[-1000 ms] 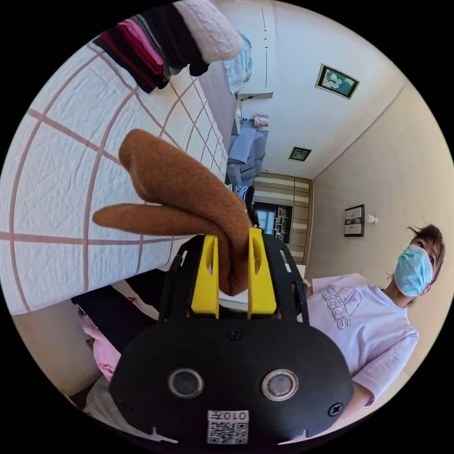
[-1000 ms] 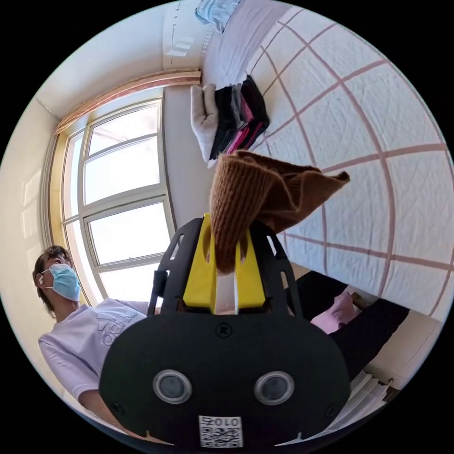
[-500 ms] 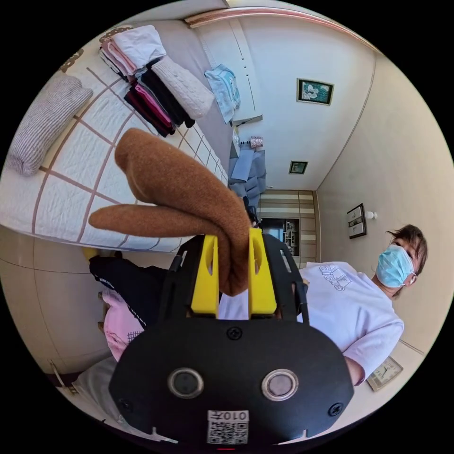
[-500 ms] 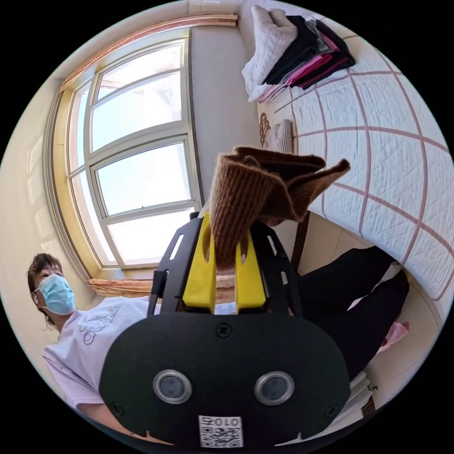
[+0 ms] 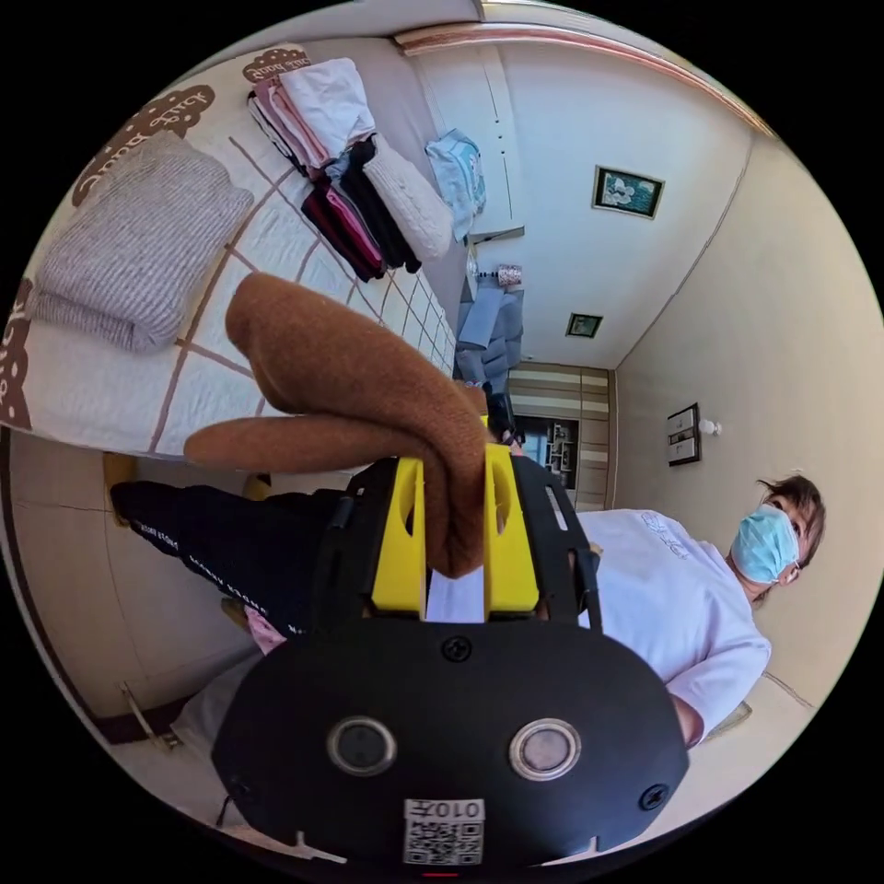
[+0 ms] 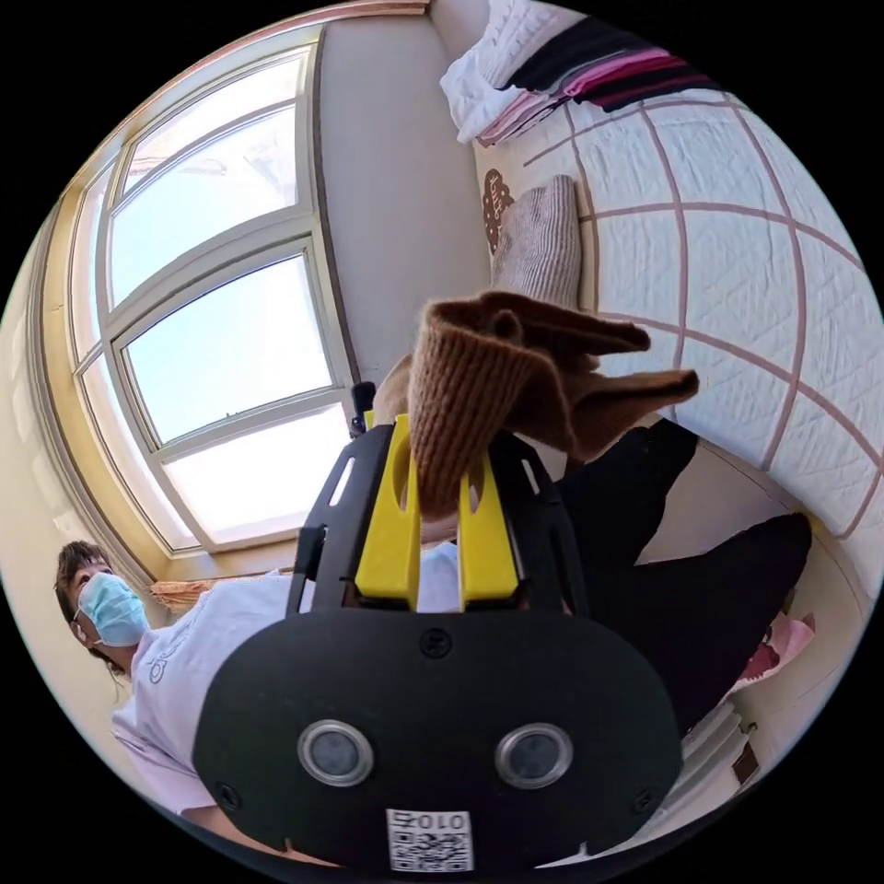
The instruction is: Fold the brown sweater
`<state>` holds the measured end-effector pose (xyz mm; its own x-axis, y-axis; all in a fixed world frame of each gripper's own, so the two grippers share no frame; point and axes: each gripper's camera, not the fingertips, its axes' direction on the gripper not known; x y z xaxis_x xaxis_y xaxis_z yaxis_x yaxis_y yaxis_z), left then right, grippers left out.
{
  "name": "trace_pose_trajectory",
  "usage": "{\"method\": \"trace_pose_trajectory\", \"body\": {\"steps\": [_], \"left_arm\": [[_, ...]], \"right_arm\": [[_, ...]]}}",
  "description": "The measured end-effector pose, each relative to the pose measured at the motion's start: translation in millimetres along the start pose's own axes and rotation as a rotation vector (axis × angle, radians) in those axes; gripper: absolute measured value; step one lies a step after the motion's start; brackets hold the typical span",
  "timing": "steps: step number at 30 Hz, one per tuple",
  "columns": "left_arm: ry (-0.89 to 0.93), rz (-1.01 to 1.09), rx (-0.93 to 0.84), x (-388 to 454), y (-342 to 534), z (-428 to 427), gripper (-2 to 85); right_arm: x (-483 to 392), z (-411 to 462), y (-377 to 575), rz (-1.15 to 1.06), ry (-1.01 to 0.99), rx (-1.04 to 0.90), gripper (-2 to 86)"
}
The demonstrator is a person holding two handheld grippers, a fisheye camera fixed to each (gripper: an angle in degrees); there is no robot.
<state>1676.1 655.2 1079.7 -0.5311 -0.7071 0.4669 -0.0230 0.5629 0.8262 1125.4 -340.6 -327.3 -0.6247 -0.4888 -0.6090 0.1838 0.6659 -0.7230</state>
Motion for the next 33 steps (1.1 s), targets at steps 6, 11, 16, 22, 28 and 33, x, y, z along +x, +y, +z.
{"method": "trace_pose_trajectory", "body": {"steps": [6, 11, 16, 22, 28, 33], "left_arm": [[-0.12, 0.079, -0.174, -7, -142, -125, 12.1], [-0.325, 0.238, -0.289, 33, -267, -199, 11.9], [-0.588, 0.361, -0.367, 40, -318, -215, 11.6], [-0.676, 0.161, -0.483, -113, -316, -214, 11.1], [-0.528, 0.07, -0.348, -181, -304, -251, 10.4], [-0.677, 0.133, -0.462, -158, -334, -263, 10.1]], "right_arm": [[-36, 83, -113, -0.071, 0.01, 0.179, 7.7], [-52, 127, -188, -0.177, -0.035, 0.409, 7.6], [-19, 182, -234, -0.166, -0.053, 0.553, 7.5], [98, 263, -263, 0.138, 0.148, 0.379, 7.5], [134, 268, -264, 0.168, 0.039, 0.378, 7.5], [116, 288, -263, 0.155, -0.013, 0.433, 7.2]]}}
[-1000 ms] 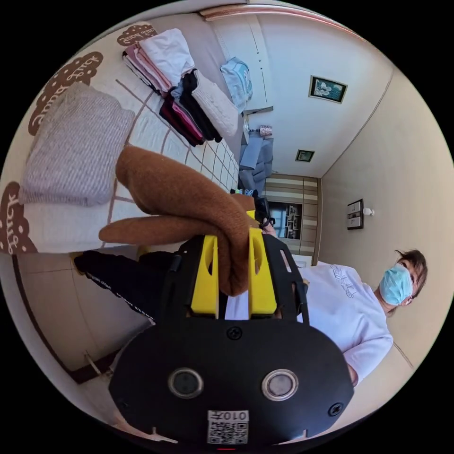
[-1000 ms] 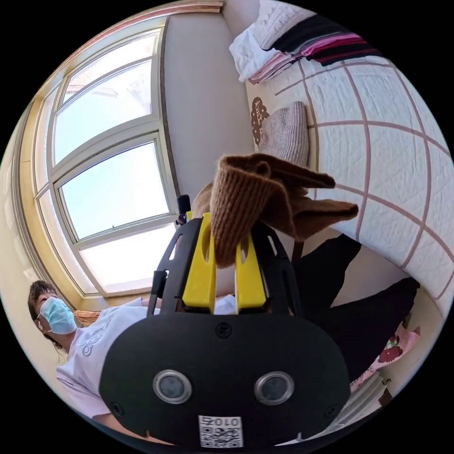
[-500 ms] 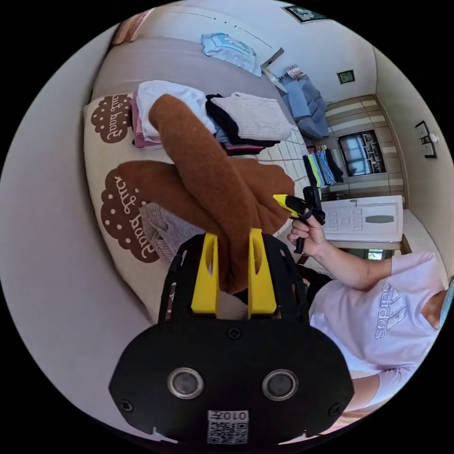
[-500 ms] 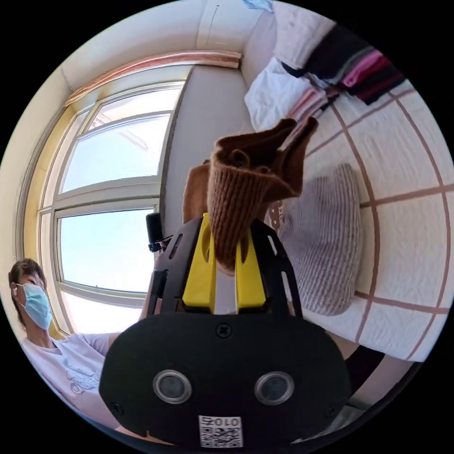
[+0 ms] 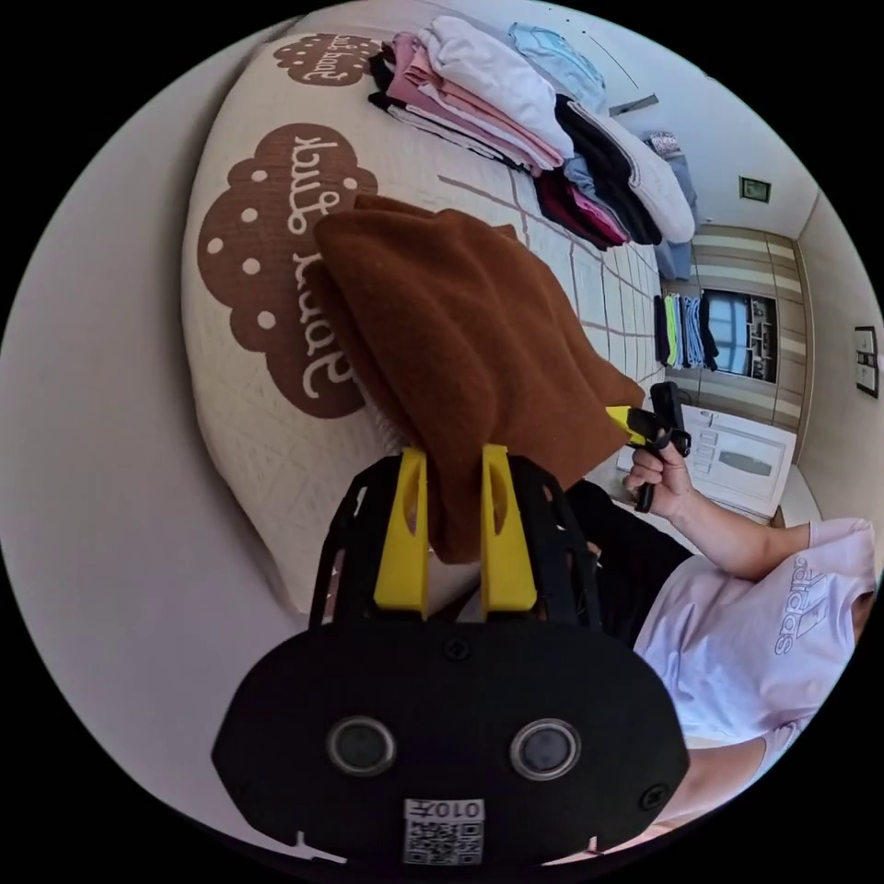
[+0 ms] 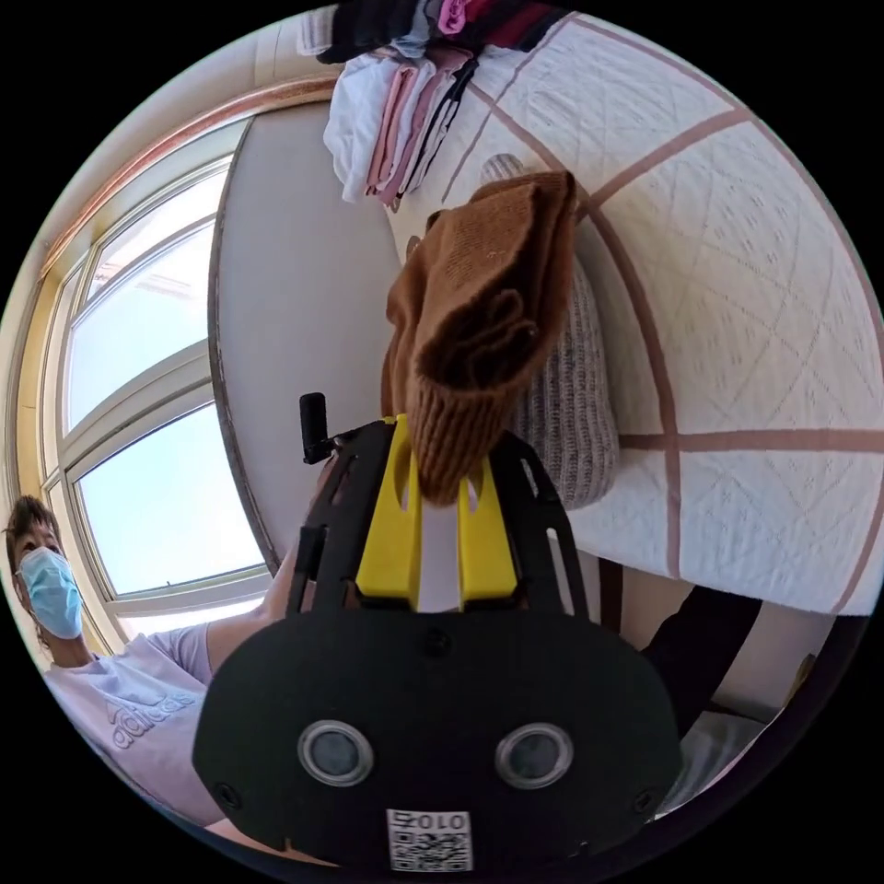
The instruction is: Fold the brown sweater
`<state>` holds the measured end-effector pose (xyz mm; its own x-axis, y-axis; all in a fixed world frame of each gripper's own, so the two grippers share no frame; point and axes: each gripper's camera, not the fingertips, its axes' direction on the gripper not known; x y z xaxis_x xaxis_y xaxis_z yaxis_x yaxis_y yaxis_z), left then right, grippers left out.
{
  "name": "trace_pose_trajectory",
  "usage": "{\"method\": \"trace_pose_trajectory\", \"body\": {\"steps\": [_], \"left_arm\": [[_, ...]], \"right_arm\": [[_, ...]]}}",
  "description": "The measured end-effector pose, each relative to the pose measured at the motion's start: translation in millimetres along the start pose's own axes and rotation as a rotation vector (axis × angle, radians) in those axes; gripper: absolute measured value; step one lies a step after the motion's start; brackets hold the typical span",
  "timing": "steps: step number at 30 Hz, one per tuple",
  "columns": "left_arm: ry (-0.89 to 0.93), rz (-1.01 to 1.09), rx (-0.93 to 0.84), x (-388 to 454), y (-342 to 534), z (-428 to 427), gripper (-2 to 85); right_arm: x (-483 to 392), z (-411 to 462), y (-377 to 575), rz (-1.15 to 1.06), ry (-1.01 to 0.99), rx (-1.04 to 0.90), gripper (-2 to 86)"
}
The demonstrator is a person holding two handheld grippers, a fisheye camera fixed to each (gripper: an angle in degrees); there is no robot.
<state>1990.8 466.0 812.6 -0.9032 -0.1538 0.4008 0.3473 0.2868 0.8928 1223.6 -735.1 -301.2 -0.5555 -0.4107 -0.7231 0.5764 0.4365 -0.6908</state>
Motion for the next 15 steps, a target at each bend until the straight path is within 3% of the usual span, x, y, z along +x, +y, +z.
{"method": "trace_pose_trajectory", "body": {"steps": [4, 8, 12, 15], "left_arm": [[0.048, 0.005, -0.109, -12, -16, -2, 10.2], [0.055, -0.112, -0.107, -38, -10, 1, 10.9], [-0.064, -0.124, -0.067, -29, 0, -23, 11.5], [-0.174, -0.094, 0.019, -5, 14, -44, 11.9]], "right_arm": [[16, 5, 8, 0.033, 0.017, 0.056, 7.1], [29, 8, 2, 0.056, -0.038, -0.006, 6.9], [4, -20, -1, -0.031, 0.207, -0.036, 6.6], [-13, -35, -11, -0.092, 0.274, -0.047, 7.3]]}}
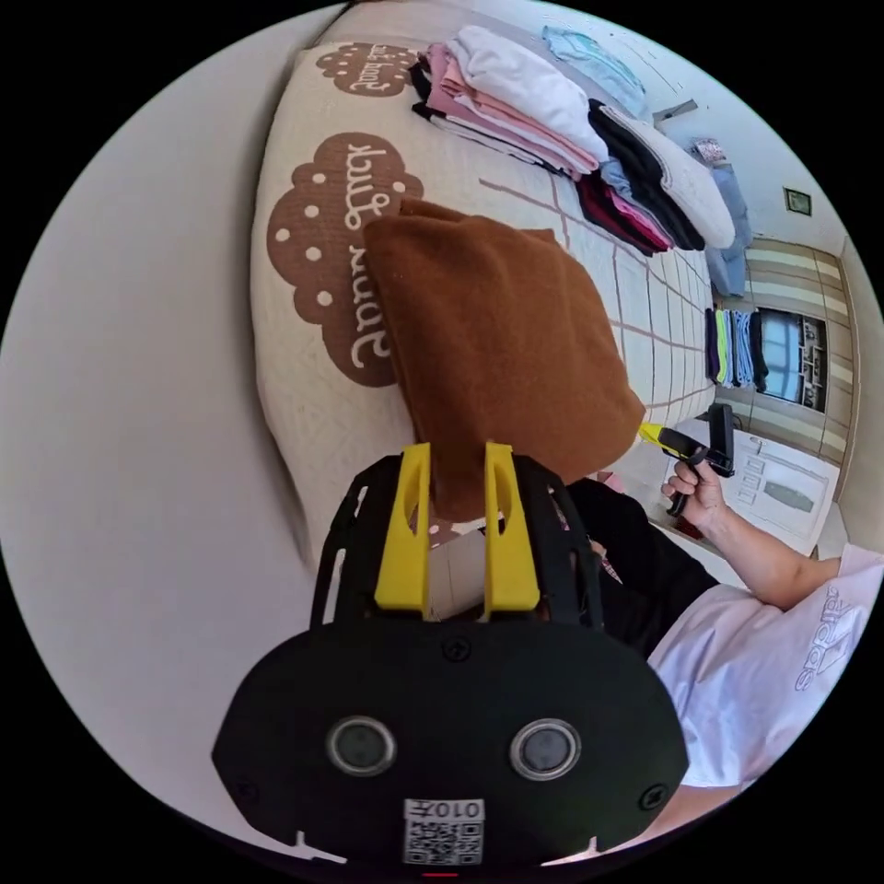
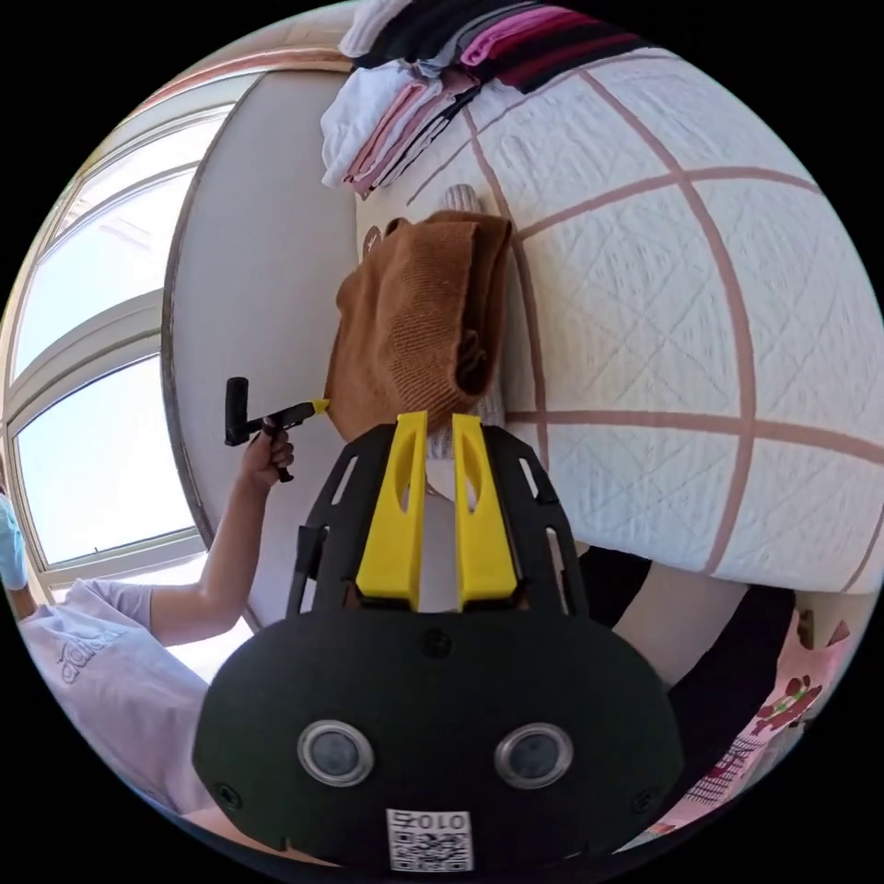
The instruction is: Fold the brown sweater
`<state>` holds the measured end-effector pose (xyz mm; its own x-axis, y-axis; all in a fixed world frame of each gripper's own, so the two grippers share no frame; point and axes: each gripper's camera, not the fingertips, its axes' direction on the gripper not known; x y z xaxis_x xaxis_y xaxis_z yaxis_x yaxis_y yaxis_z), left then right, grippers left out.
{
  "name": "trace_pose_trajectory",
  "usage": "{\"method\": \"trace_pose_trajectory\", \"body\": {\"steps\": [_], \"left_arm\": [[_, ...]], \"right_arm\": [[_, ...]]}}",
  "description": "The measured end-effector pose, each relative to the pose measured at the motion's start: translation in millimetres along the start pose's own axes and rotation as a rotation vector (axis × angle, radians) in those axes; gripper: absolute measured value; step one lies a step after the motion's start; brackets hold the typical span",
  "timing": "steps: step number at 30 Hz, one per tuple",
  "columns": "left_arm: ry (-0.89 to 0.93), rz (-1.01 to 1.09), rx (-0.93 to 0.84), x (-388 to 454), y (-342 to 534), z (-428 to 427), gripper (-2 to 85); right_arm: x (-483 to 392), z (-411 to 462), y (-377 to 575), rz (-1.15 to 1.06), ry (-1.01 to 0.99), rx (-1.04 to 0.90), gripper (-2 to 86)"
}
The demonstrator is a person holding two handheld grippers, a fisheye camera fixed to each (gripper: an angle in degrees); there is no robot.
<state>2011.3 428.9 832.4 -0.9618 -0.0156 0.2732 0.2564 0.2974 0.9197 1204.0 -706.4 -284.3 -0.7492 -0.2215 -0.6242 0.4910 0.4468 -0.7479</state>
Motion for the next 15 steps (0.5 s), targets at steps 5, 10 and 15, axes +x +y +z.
{"method": "trace_pose_trajectory", "body": {"steps": [5, 10, 15], "left_arm": [[0.073, -0.035, 0.009, -14, -2, 15, 14.6], [0.109, -0.074, -0.049, -36, -8, 25, 17.9], [0.006, -0.073, 0.048, -27, 10, -5, 21.3]], "right_arm": [[13, 16, -16, 0.112, -0.209, -0.024, 9.8], [26, 31, -11, 0.254, -0.361, 0.054, 11.3], [24, 26, -4, 0.281, -0.333, 0.037, 13.1]]}}
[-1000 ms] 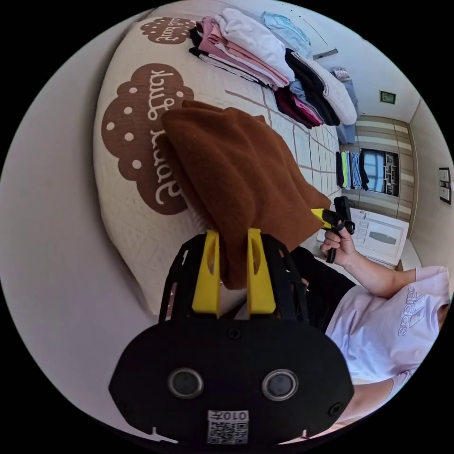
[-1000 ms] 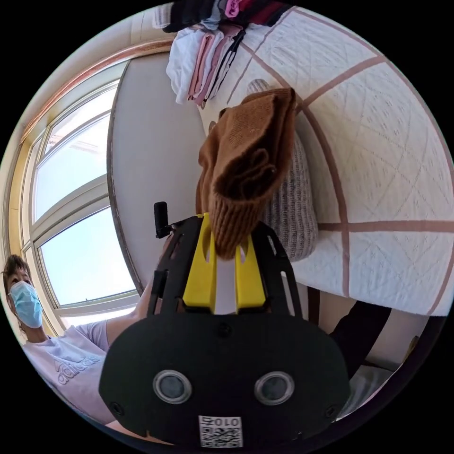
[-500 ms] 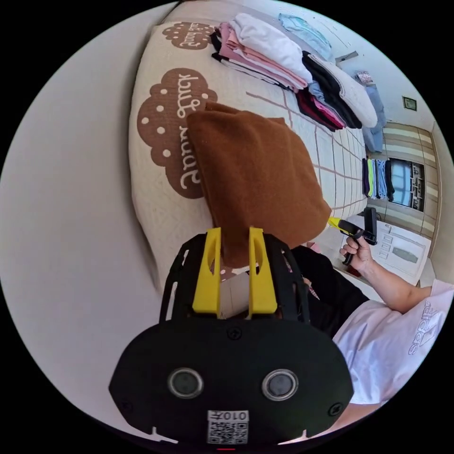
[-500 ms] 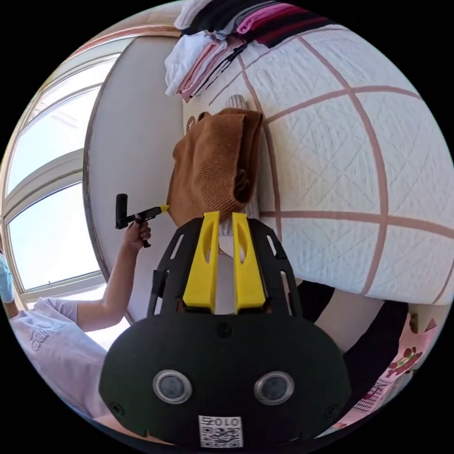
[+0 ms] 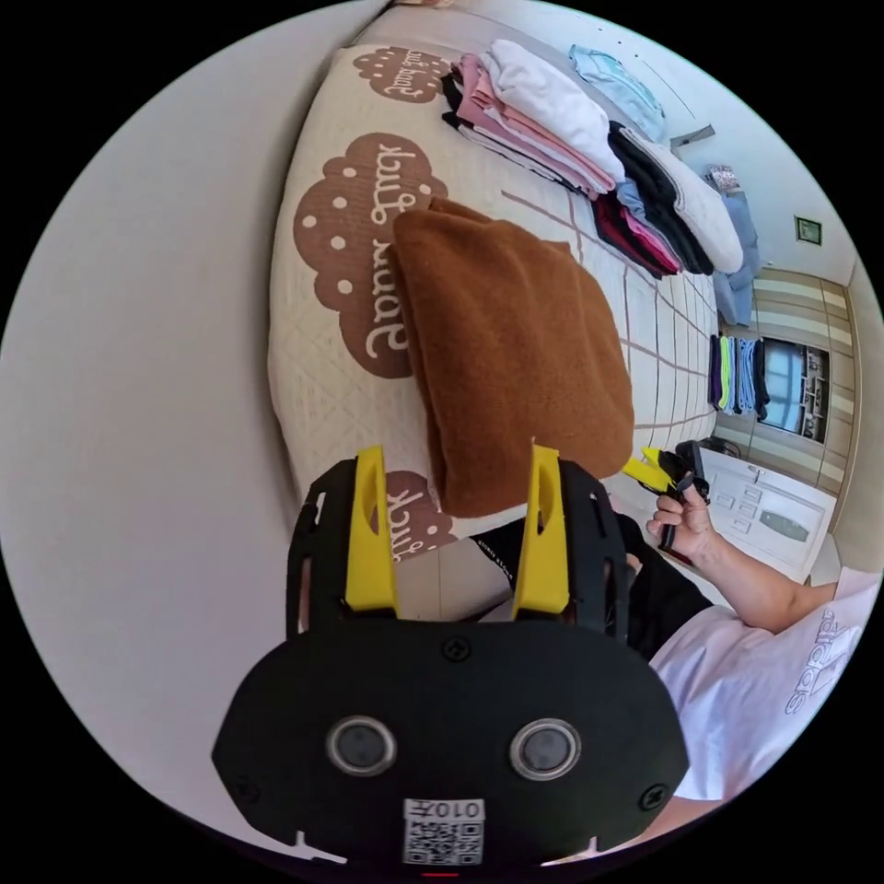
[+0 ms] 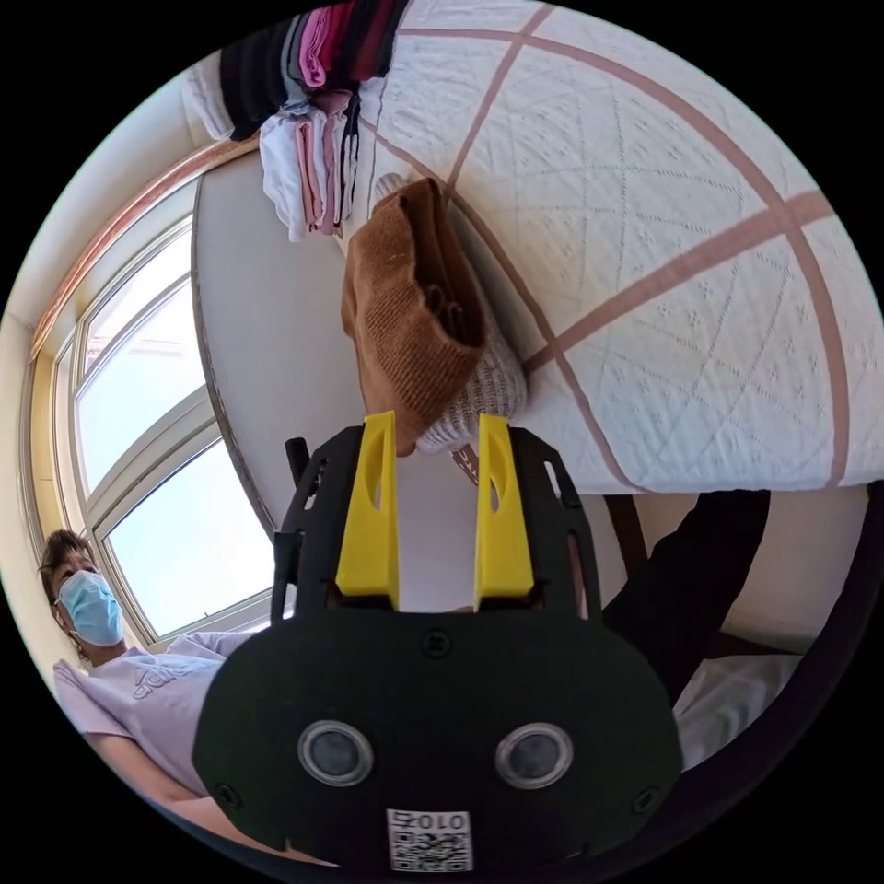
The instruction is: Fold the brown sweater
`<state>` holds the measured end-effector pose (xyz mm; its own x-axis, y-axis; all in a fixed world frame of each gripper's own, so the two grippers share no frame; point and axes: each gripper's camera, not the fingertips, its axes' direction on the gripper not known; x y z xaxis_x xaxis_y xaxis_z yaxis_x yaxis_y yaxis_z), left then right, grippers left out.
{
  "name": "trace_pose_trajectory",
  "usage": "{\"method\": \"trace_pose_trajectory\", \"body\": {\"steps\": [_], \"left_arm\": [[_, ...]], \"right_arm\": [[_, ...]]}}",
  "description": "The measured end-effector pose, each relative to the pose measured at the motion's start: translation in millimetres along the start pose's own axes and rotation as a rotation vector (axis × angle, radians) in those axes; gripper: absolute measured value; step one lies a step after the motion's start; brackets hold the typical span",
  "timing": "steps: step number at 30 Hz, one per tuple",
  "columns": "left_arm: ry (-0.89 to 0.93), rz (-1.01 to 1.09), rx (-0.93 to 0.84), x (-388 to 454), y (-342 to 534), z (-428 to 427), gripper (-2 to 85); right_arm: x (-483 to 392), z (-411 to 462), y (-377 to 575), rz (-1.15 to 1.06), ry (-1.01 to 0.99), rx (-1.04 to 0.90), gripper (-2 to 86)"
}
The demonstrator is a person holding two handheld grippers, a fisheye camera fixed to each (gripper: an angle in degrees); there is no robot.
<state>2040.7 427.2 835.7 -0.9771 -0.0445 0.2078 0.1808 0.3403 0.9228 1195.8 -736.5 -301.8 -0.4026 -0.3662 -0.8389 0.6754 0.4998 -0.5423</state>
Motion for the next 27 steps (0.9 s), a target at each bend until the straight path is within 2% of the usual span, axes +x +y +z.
{"method": "trace_pose_trajectory", "body": {"steps": [2, 7, 13, 15, 18, 20, 23, 27], "left_arm": [[0.03, -0.044, 0.044, -5, 8, -2, 22.8], [0.195, -0.097, 0.021, -23, 3, 29, 23.3], [0.288, -0.084, -0.042, -29, -10, 59, 20.1], [0.284, -0.073, -0.025, -29, -8, 57, 18.5], [0.29, -0.065, 0.044, -28, 4, 40, 16.5], [0.345, -0.081, 0.095, -34, 16, 31, 15.7], [0.426, -0.118, 0.093, -48, 23, 45, 15.0], [0.503, -0.168, 0.074, -62, 28, 70, 14.1]], "right_arm": [[-6, 5, -1, -0.006, -0.021, -0.013, 14.1], [-27, 25, -20, 0.001, -0.055, 0.013, 14.7], [-71, 44, -41, 0.027, 0.199, 0.001, 13.4], [-95, 44, -38, 0.018, 0.311, 0.025, 13.1], [-124, 43, -35, -0.029, 0.345, 0.073, 13.1], [-129, 50, -38, -0.058, 0.349, 0.06, 13.2], [-106, 65, -49, 0.048, 0.234, 0.003, 12.5], [-95, 67, -42, 0.133, 0.139, 0.09, 10.3]]}}
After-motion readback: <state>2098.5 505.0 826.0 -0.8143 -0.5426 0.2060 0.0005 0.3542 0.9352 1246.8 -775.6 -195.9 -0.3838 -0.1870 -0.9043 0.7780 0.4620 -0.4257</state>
